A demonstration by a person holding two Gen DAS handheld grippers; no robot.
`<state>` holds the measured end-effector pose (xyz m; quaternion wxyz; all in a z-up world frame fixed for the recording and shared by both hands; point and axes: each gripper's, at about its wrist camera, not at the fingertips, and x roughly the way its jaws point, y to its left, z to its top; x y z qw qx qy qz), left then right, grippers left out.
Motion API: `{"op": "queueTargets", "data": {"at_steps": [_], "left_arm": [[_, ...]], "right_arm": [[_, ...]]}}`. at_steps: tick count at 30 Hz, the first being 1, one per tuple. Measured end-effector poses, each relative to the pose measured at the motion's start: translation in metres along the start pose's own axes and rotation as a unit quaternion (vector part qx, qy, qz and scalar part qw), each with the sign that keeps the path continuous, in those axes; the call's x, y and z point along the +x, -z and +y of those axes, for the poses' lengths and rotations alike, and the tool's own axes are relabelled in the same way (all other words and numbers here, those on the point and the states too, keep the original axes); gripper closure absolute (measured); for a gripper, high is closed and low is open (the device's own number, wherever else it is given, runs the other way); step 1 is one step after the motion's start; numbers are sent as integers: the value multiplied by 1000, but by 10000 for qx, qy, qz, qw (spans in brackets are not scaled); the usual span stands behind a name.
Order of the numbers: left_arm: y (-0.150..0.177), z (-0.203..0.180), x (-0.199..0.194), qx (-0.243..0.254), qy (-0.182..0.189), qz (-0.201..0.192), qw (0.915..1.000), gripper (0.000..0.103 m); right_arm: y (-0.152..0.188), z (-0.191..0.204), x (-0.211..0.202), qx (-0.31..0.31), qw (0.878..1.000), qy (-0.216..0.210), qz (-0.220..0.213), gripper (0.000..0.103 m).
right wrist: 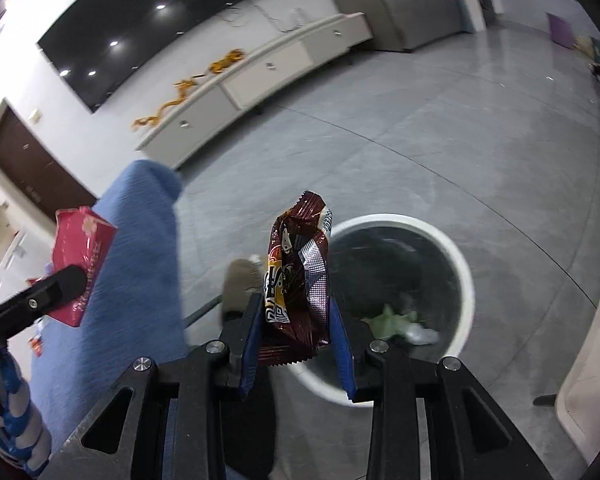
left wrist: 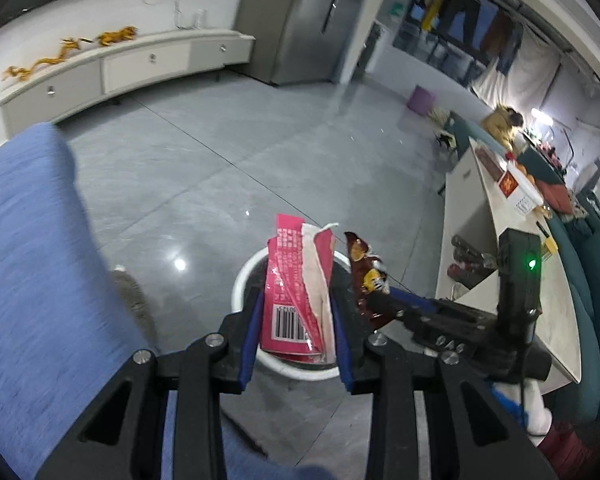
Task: Collect trash
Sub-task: 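Carry both bags over the black bin and open both tools to drop them, then return both tools to the table above the remaining wrappers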
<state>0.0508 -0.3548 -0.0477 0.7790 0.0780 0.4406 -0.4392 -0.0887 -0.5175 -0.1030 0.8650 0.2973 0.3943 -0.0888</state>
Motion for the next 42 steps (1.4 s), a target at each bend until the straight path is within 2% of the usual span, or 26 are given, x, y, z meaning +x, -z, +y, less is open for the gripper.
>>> {"op": "queueTargets", "data": {"at_steps": [4,11,13,15,20,24,30,42], "left_arm": [[-17,-11,40,-33,65,209,9998,72],[-29,-18,85,-181,175,441,9987,71],[-30,-18,93,-249,247,485,9982,65],[-31,-17,96,-290,260,484,9981,48],[-28,-17,93,-320,196,454,9983,46],[-25,-17,76,-148,-243,292,9992,46],[-20,-7,37,-179,-659,-105,9976,46],[1,10,-59,-316,-1344,-1051,9848,46]], "right_arm": [[-7,-27,18,199,9996,165,117,70],[-14,-43,41,292,9983,427,278,65],[-13,-48,43,349,9978,477,308,61],[-9,-54,44,422,9973,502,331,57],[-1,-65,42,542,9963,545,379,57],[1,-63,36,606,9961,531,348,57],[2,-51,23,618,9966,497,230,57],[6,-1,-6,211,9990,392,84,54]]}}
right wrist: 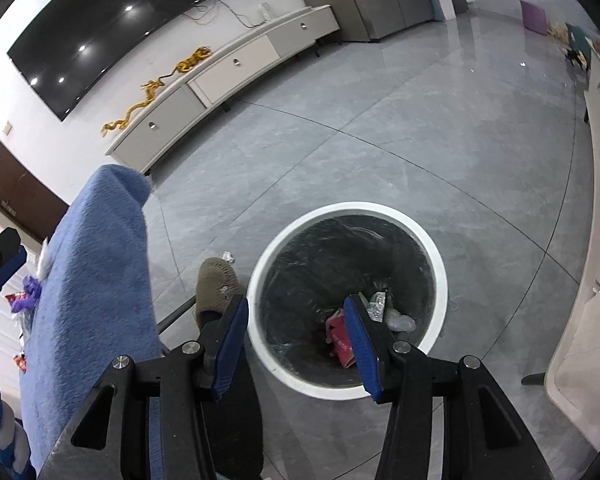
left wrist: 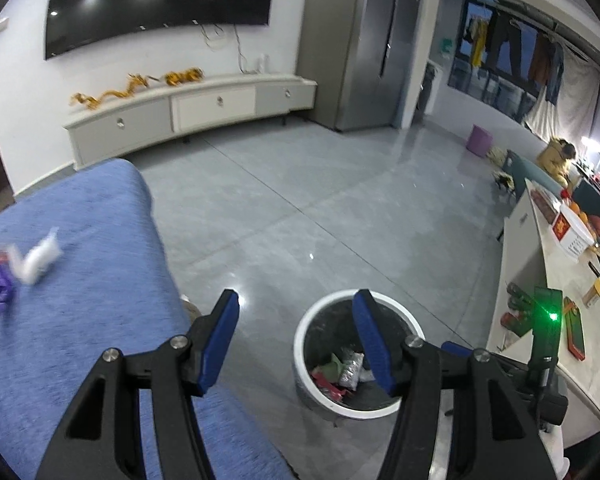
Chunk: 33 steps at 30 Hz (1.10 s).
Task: Collect trash
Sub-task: 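Return both tools to the table above the remaining wrappers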
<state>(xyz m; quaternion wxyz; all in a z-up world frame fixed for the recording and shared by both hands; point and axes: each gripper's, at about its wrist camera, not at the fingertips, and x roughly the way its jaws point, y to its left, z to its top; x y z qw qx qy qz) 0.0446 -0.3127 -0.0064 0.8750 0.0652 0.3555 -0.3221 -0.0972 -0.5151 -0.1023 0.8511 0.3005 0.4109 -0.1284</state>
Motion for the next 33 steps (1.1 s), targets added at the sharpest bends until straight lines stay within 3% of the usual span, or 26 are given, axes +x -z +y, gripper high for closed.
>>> {"op": "queueTargets", "data": {"at_steps": [10,33], "left_arm": [[13,37,-64,-318,-330,-573,9973,44],[55,100,-161,-933,-697,-1265,9851,41]], "right_arm": [[5,49,-23,-499,9986,-88,-122,52],[34,146,-61,-1486,9879,-264,-349,50]]}}
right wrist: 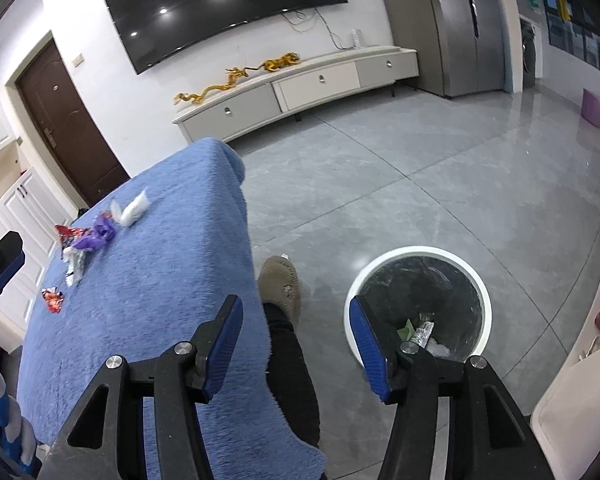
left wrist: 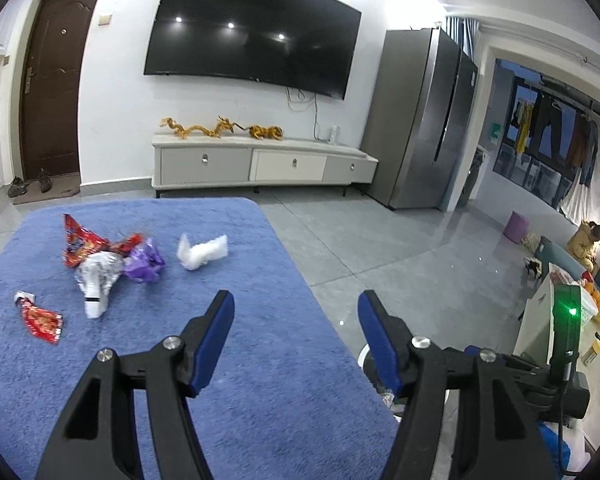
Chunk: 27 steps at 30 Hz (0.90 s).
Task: Collect trash
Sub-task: 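Return both tools to the table above the remaining wrappers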
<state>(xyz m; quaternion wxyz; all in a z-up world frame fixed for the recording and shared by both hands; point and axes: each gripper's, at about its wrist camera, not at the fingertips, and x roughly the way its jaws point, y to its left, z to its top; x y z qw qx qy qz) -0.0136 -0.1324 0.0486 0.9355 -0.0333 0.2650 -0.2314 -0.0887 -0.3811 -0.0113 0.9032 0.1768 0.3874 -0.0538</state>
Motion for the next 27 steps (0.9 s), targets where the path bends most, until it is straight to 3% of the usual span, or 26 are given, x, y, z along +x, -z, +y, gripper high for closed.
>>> {"op": "queueTargets", "data": {"at_steps": [6,15,21,27], "left_arm": [[3,21,-34,-86,-104,-245,9996,41],[11,91,-59,-563,-525,-158,9969,41],[15,162,-35,-874,-919,131,9918,41],[8,208,7,-1162,-1037,448,9868,41]], "right_arm": [[-3,30,-13,-296,9993,-180,-152,49],[-14,78,-15,-731,9954,-562,-245,46],[-31,104,13,-916,9922,-834,-138,45],[-49,135,63,-1064,9874,-1162,108,45]]}}
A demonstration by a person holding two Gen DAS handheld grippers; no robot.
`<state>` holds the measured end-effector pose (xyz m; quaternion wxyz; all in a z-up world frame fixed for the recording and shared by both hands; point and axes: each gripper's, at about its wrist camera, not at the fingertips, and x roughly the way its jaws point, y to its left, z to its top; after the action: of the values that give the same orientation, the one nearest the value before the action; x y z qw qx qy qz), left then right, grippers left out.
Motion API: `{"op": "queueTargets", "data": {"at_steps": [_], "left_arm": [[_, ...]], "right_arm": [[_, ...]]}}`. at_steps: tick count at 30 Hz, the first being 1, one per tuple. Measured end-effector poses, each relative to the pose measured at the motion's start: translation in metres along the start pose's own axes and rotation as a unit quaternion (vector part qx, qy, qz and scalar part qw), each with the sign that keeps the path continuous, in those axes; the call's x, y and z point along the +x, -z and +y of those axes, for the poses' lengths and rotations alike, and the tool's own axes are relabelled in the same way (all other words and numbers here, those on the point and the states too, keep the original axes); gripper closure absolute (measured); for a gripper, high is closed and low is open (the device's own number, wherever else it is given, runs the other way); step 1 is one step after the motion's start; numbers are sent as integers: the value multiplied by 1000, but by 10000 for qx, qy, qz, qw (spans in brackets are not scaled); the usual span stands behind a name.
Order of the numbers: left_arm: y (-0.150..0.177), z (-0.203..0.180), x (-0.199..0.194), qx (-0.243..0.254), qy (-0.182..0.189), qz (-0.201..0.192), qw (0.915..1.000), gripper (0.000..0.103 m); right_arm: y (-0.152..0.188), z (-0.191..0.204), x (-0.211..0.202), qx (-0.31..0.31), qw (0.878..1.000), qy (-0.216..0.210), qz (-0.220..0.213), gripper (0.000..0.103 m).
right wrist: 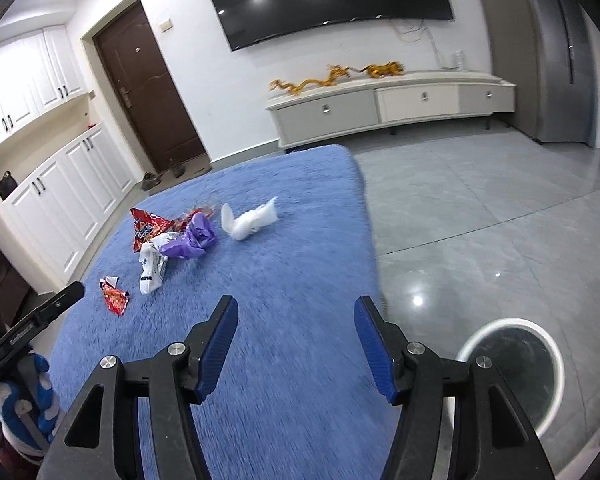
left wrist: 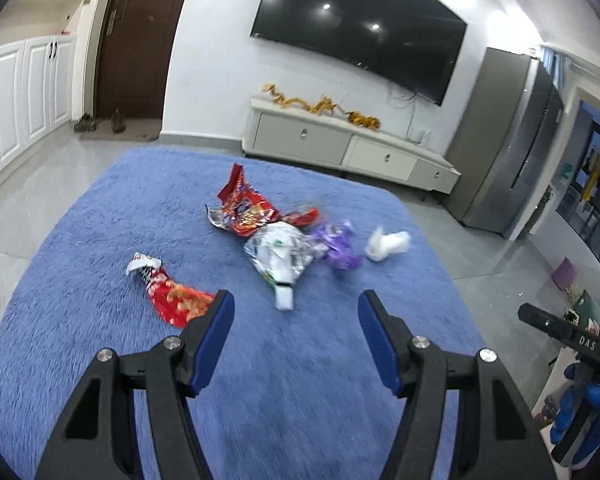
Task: Collect trash
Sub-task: 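Return both tools to the table above the remaining wrappers, then grasp the white plastic bag with the left tool while the right tool grasps the white tissue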
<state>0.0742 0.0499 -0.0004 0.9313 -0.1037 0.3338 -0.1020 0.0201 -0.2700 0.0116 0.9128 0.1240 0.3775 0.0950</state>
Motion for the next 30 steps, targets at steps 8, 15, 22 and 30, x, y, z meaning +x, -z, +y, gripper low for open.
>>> {"op": "queueTargets", "data": {"at_steps": [8,15,22,30], "left_arm": [[-31,23,80,-301,-170,385,9987,41],[-39,25,130,-401,-74,682,9968,41],[-39,22,153,-550,242,887,9942,41],[-33,20,140,-530,257,770,9953,54]], "right_arm": [[-35,11,88,-109,9985,-411,331,44],[-62,14,142,6,9970,-683,370,44],[-73,10,178,386,9936,-961,444,44],[-76,8,181,414,9929,-1041,411,82]]}}
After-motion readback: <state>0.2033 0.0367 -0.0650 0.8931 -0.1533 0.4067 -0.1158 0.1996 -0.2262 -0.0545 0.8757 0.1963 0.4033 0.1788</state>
